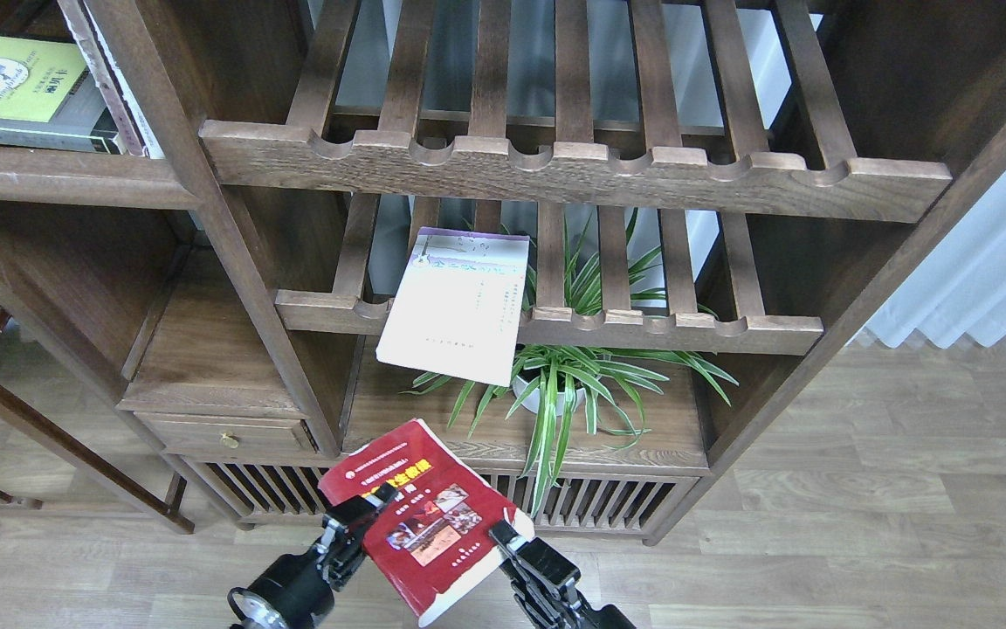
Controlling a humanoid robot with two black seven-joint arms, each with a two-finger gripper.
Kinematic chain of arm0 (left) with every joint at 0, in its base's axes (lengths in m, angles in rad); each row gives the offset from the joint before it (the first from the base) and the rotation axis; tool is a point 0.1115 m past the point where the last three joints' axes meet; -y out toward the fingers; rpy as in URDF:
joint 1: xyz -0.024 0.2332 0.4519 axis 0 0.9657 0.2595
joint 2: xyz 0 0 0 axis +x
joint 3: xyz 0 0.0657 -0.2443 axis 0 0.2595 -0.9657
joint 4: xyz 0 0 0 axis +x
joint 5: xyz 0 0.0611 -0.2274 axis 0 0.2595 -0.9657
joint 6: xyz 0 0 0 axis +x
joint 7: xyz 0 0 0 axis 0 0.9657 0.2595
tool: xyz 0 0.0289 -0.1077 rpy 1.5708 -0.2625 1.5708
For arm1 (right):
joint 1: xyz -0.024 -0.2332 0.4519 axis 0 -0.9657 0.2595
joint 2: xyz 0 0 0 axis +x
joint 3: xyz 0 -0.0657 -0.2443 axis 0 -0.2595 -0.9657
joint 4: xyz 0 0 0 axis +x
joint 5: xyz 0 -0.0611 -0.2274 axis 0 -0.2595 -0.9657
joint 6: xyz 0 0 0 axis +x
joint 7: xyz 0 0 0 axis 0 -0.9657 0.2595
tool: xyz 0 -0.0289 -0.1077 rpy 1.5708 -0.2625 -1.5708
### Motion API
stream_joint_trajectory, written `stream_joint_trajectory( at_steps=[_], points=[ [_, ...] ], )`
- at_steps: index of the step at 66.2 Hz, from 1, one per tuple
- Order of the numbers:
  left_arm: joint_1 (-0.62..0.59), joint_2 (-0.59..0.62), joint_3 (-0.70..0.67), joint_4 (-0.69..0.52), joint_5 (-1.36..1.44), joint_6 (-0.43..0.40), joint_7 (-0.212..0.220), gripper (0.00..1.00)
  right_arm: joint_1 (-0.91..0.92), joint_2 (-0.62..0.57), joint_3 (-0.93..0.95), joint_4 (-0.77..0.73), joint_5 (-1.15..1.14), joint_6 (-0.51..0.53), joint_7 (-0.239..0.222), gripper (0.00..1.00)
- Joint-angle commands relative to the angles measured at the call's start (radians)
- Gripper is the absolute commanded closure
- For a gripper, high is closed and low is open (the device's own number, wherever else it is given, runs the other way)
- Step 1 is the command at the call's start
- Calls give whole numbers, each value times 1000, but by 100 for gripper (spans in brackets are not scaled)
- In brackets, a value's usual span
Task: Organize books on shelf
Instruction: 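Carry the red book with the left gripper toward the side shelf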
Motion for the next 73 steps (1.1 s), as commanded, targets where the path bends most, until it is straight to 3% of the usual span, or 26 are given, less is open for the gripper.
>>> stream_joint_trajectory(
  at_steps=[1,9,20,37,73],
  points=[
    [38,99,-76,-77,7,0,-2,94,-2,0,0,-2,-1,0,0,1],
    [94,196,-202,-161,9,0,-1,94,-2,0,0,-6,-1,0,3,1],
    [120,219,-317,-196,11,0,10,95,-2,0,6,-8,1,0,6,1],
    [209,262,-536,-255,12,0,116,96,-8,0,14,-3,3,0,6,1],
    [385,433,-981,-374,11,0,127,95,-22,0,32,-2,3,0,5,1]
  ],
)
